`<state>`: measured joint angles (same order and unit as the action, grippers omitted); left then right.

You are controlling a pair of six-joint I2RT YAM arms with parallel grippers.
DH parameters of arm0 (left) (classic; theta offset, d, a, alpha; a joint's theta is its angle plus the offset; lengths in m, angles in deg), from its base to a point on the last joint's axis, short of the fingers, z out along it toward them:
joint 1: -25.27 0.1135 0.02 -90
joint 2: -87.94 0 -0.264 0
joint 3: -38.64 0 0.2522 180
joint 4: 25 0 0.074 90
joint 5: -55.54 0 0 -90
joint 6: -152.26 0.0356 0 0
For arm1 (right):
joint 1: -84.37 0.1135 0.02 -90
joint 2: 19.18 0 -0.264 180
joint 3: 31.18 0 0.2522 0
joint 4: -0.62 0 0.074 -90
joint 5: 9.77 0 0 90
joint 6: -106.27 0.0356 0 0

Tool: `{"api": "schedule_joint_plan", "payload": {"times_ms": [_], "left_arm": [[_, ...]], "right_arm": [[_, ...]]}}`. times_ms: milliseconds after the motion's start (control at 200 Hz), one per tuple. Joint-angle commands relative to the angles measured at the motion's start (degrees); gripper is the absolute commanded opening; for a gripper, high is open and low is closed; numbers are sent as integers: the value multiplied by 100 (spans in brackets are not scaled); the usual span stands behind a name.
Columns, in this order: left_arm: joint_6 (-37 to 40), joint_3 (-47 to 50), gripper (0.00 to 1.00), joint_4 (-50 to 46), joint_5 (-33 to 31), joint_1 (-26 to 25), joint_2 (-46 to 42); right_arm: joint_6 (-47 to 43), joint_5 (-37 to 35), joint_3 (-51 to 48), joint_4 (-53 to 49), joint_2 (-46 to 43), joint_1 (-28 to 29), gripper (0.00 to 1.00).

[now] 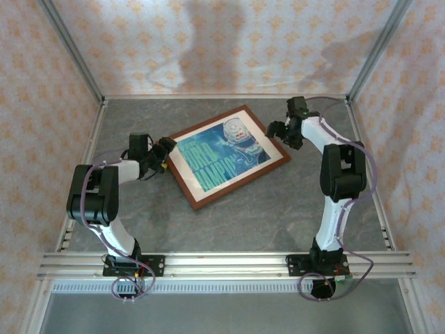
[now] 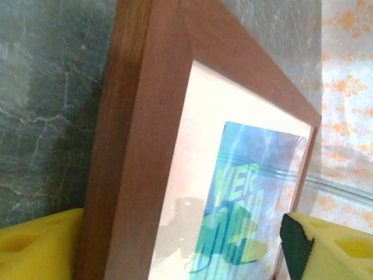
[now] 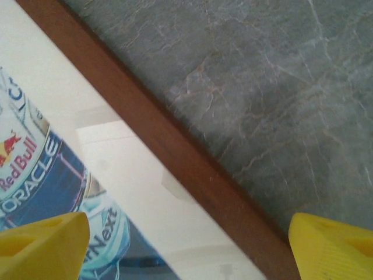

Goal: Put the photo into the frame

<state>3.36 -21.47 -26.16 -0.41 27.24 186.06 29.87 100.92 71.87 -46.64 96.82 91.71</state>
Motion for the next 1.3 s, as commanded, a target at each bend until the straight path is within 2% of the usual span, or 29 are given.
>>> {"api": "schedule_joint_plan", "payload": {"times_ms": [0,130,335,556,681,781,911,981,1126,1241,1296], "left_arm": [[628,-423,87,-550,-167,-72,29],[833,-667,92,-760,-214,-201,185],[1210,-1321,94,-1282,-225,-523,534],[1410,-2157,95,-1576,-196,-799,1091],[1659,-2760,96,-1948,-305,-866,1609],[1991,-3267,97,-2332,-646,-858,1849],[2612,-3824,99,-3117,-1675,-812,1896],[2912,-3766,100,-3245,-2362,-770,1615],[3504,-2504,100,-2445,-3902,-759,176],[4024,-1020,100,-1443,-5055,-750,-1011],[4303,-397,100,-1032,-5357,-735,-1455]], "right_arm": [[-252,-178,473,-102,315,-73,90],[-324,313,632,-416,603,-100,91],[-352,947,-80,-541,298,-93,88],[-19,1208,-1817,-130,-994,-83,84],[196,939,-2776,-73,-1850,15,85],[305,472,-3170,-174,-2358,31,88],[284,-1142,-2965,-430,-2812,18,91],[251,-1842,-2875,-169,-3067,23,92],[70,-3226,-2983,880,-3314,14,97],[-172,-4003,-3256,1736,-3113,-19,99],[-401,-4177,-3481,2234,-3029,-30,99]]}}
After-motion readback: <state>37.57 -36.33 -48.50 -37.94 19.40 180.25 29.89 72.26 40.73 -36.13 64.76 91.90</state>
